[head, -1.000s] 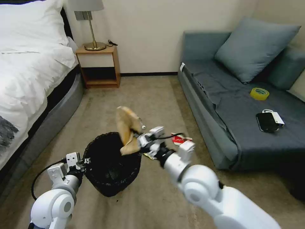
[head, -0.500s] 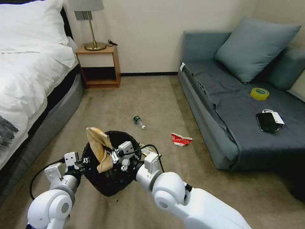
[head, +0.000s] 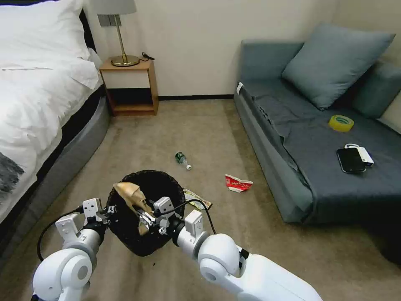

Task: Pick up the trash bin, then pick up the garbage on the floor and place it into the trash bin.

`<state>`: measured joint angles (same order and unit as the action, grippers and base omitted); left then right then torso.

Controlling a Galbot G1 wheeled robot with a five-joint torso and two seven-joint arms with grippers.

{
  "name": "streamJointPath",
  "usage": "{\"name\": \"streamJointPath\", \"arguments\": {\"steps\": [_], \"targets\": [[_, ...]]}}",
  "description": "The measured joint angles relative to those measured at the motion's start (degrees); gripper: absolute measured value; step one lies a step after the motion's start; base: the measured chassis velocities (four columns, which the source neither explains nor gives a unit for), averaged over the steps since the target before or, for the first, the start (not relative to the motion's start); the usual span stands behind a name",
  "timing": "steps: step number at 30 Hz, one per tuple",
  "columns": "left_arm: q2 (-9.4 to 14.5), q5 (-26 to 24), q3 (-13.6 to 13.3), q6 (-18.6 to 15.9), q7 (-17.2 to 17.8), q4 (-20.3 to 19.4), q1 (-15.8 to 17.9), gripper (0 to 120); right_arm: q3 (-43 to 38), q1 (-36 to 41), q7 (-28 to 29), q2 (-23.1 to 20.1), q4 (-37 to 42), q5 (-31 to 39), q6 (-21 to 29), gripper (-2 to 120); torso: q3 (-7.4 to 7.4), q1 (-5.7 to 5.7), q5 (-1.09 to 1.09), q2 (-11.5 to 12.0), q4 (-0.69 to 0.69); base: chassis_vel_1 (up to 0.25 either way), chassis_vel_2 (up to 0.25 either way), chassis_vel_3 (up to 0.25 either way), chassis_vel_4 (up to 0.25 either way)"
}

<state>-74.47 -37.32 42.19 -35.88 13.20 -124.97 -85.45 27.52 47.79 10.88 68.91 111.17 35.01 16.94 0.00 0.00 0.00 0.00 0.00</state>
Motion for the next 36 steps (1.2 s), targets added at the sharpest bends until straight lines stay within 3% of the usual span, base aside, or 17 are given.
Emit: {"name": "streamJointPath", "arguments": {"steps": [9,14,20,24,36], "targets": [[0.2,-0.3,0.8,0.1,-0.1,0.0,0.0,3,-2.9,0.9,-0.1,-0.4,1.5,-0.8,-0.2,79,0.0,0.0,0.0,0.0,0.01,0.0,0.0,0.0,0.0],[0.2,-0.4,1.0,0.1,0.0,0.0,0.0,3,-10.3,5.1,-0.2,-1.5,3.2,-6.9,-2.6,98,0.0,0.0,-0.01,0.0,0.01,0.0,0.0,0.0,0.0],[0.3,-0.4,1.2,0.2,0.0,0.0,0.0,3,-19.5,11.4,-0.7,-2.1,4.4,-16.7,-4.8,100,0.0,0.0,-0.01,0.0,0.01,0.0,0.0,0.0,0.0],[0.1,0.7,1.4,0.6,-1.0,0.3,0.2,3,-29.2,20.6,-0.2,0.0,5.1,-24.0,-6.3,100,0.0,0.0,-0.01,0.0,-0.01,0.0,0.0,0.0,0.0],[0.3,0.6,1.8,0.6,-0.6,-0.2,-0.1,3,-38.3,34.7,2.6,4.8,9.3,-29.0,-6.2,100,0.0,0.0,0.0,0.0,0.0,0.0,0.0,0.0,0.0]]}}
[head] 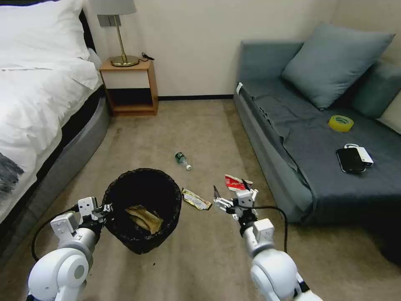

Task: Pick up the trash bin, then pick up the garbage on the floor and place it into the trash bin.

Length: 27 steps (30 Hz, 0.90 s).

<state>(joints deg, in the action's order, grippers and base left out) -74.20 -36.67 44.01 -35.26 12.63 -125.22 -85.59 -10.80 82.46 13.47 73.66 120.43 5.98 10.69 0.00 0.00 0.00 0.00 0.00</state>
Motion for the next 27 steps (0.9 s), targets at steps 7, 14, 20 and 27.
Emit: {"name": "streamJointPath", "arguments": {"steps": [7,14,20,27], "targets": [[0.2,-0.4,2.2,0.0,-0.2,-0.3,-0.4,3,-4.1,9.5,-1.6,2.3,3.0,-5.0,-3.4,100,0.0,0.0,0.0,0.0,0.0,0.0,0.0,0.0,0.0],[0.7,-1.3,3.4,0.0,-0.4,-0.5,-0.5,3,-4.6,14.1,-3.9,4.1,4.6,-9.0,-5.6,100,0.0,0.0,0.0,0.0,0.0,0.0,0.0,0.0,0.0],[1.0,-1.8,3.6,0.0,-0.4,-0.9,-0.5,3,-5.8,15.1,-5.7,3.7,5.5,-11.3,-6.5,100,0.0,0.0,0.0,0.0,0.0,0.0,0.0,0.0,0.0],[1.2,-2.3,4.0,0.0,-0.4,-1.0,-0.4,3,-6.4,15.8,-5.8,3.7,5.9,-11.1,-7.4,100,0.0,0.0,0.0,0.0,0.0,0.0,0.0,0.0,0.0]]}}
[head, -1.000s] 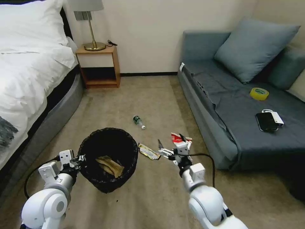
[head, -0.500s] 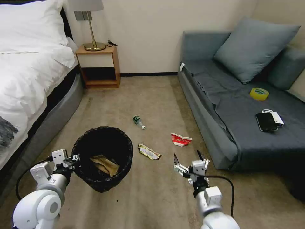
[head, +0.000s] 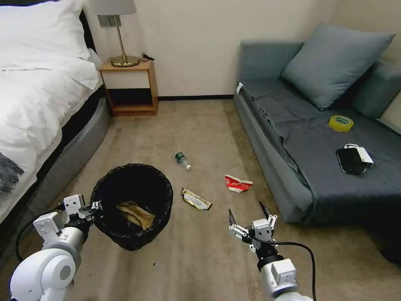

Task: Pick up the trash bin, then pick up the garbage on the floor and place it into the trash bin.

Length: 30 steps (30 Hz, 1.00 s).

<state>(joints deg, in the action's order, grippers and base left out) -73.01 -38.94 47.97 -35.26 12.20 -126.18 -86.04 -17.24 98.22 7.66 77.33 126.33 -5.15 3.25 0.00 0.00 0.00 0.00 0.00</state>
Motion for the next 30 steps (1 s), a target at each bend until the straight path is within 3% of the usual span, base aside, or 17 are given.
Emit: {"name": "streamJointPath", "arguments": {"steps": [30], "targets": [[1.3,-1.6,1.7,0.6,-0.8,1.7,0.1,3,1.2,0.1,-1.6,1.8,-1.6,0.5,-0.7,100,0.0,0.0,0.0,0.0,0.0,-0.008,0.007,0.009,-0.009]]}}
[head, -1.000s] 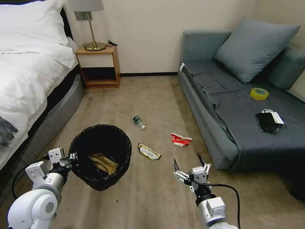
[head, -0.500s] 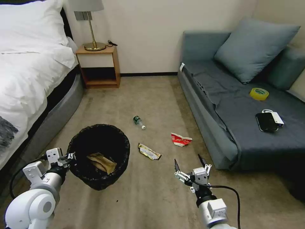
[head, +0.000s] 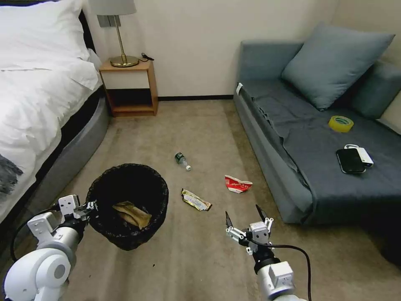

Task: Pick up the trash bin, then pick up the garbage on the floor and place it into the trash bin.

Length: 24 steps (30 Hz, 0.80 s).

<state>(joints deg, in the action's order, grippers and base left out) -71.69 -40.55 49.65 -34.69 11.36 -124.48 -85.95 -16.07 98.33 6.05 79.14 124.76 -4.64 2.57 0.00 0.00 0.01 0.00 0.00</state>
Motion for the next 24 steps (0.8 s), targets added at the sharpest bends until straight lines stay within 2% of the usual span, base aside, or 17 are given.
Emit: {"name": "streamJointPath", "arguments": {"steps": [7,24], "targets": [[0.7,-0.8,0.6,0.1,-0.1,0.5,0.2,3,0.1,0.1,-0.1,0.4,-0.4,-0.7,-0.3,100,-0.01,0.0,-0.01,0.0,0.01,-0.119,0.13,0.122,-0.12],[0.6,-1.1,1.0,0.2,-0.2,0.7,0.3,3,0.4,0.1,-0.3,0.3,-0.6,-0.8,-0.4,100,0.0,0.0,-0.01,0.0,0.0,-0.107,0.115,0.114,-0.114]]}}
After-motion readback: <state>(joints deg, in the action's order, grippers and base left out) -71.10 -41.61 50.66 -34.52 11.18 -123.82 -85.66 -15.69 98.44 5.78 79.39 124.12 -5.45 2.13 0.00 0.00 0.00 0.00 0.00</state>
